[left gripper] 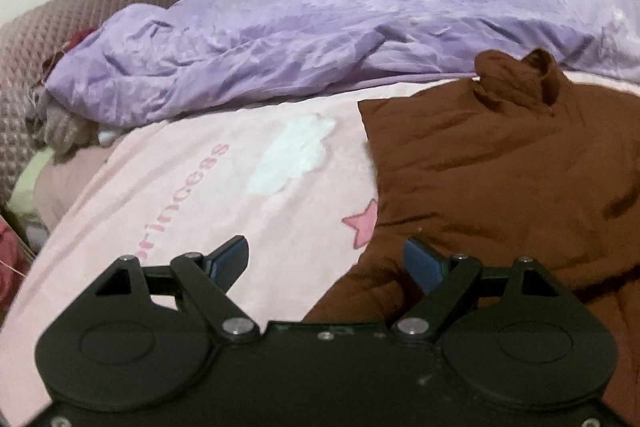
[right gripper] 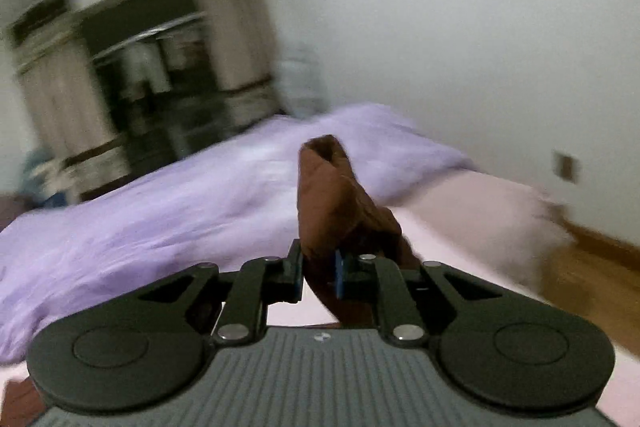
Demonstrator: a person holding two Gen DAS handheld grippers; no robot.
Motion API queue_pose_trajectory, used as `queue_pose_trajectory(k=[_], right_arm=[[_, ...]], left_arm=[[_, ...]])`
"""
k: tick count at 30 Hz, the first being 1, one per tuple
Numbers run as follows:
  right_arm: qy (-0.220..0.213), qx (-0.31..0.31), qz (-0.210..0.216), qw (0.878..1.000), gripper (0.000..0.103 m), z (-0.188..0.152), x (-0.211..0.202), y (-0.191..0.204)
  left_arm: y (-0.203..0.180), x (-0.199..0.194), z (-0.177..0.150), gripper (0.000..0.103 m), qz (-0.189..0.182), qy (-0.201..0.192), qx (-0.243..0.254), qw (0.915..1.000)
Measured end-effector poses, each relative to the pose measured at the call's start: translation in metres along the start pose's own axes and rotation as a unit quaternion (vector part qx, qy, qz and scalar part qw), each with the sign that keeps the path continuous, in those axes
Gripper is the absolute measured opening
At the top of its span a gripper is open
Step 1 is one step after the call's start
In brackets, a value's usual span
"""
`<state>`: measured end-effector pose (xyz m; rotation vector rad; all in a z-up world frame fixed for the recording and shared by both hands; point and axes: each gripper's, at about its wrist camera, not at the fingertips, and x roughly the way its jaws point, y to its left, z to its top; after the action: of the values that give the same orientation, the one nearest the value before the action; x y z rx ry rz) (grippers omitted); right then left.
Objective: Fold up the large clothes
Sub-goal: 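Grasp the other sleeve cuff with the right gripper and lift, then fold the held sleeve over the jacket body, then open the right gripper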
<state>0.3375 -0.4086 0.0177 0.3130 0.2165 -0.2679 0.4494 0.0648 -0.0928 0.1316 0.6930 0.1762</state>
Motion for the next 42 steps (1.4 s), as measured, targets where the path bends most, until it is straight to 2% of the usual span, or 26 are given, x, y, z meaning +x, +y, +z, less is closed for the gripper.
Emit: queue_pose_trajectory(k=[3, 6, 10, 16, 20, 26, 29, 32, 35, 37, 38, 40, 42], right_arm=[[0.017, -0.027, 0.068, 0.997, 0.016, -0.033, -0.002, 0.095], [0.033, -0.061, 0.096, 0.993, 0.016, -0.067, 0.000, 0.162], [0.084, -0.021, 0.130, 0.988, 0.015, -0.101, 0.002, 0.209], [0.089, -0.030, 0.171, 0.981, 0.015, -0.130, -0.001, 0.260], [0.110, 0.007, 0.174, 0.979, 0.016, -0.161, 0.017, 0.275], [0.155, 0.006, 0.175, 0.972, 0.016, -0.197, 0.034, 0.284], [0.127, 0.016, 0.189, 0.974, 0.016, -0.187, 0.022, 0.287], [0.123, 0.000, 0.176, 0.977, 0.016, -0.192, 0.025, 0.300], [0.180, -0.013, 0.155, 0.971, 0.017, -0.220, 0.046, 0.298], [0.177, -0.010, 0.159, 0.971, 0.018, -0.225, 0.048, 0.294], [0.177, -0.015, 0.164, 0.970, 0.022, -0.222, 0.046, 0.295], [0.177, -0.026, 0.188, 0.966, 0.045, -0.218, 0.041, 0.297], [0.187, -0.012, 0.220, 0.957, 0.061, -0.210, 0.035, 0.292]], left_arm=[[-0.006, 0.009, 0.009, 0.086, -0.018, -0.005, -0.008, 0.9998], [-0.018, 0.020, 0.015, 0.086, -0.029, -0.006, -0.004, 0.9996], [-0.027, 0.028, 0.016, 0.086, -0.039, -0.009, 0.000, 0.9992], [-0.025, 0.043, 0.014, 0.086, -0.048, -0.012, -0.002, 0.9988], [-0.022, 0.063, 0.009, 0.088, -0.060, -0.006, -0.006, 0.9981], [-0.017, 0.076, 0.002, 0.089, -0.080, -0.009, -0.025, 0.9964], [-0.018, 0.075, -0.001, 0.089, -0.079, -0.015, -0.026, 0.9964], [-0.017, 0.075, -0.002, 0.089, -0.082, -0.016, -0.027, 0.9962], [-0.014, 0.077, -0.005, 0.089, -0.086, -0.015, -0.036, 0.9956], [-0.018, 0.080, -0.008, 0.090, -0.081, -0.014, -0.028, 0.9963], [-0.019, 0.079, -0.008, 0.090, -0.078, -0.017, -0.028, 0.9965], [-0.021, 0.077, -0.007, 0.091, -0.072, -0.022, -0.021, 0.9969], [-0.022, 0.074, -0.006, 0.090, -0.067, -0.020, -0.022, 0.9973]])
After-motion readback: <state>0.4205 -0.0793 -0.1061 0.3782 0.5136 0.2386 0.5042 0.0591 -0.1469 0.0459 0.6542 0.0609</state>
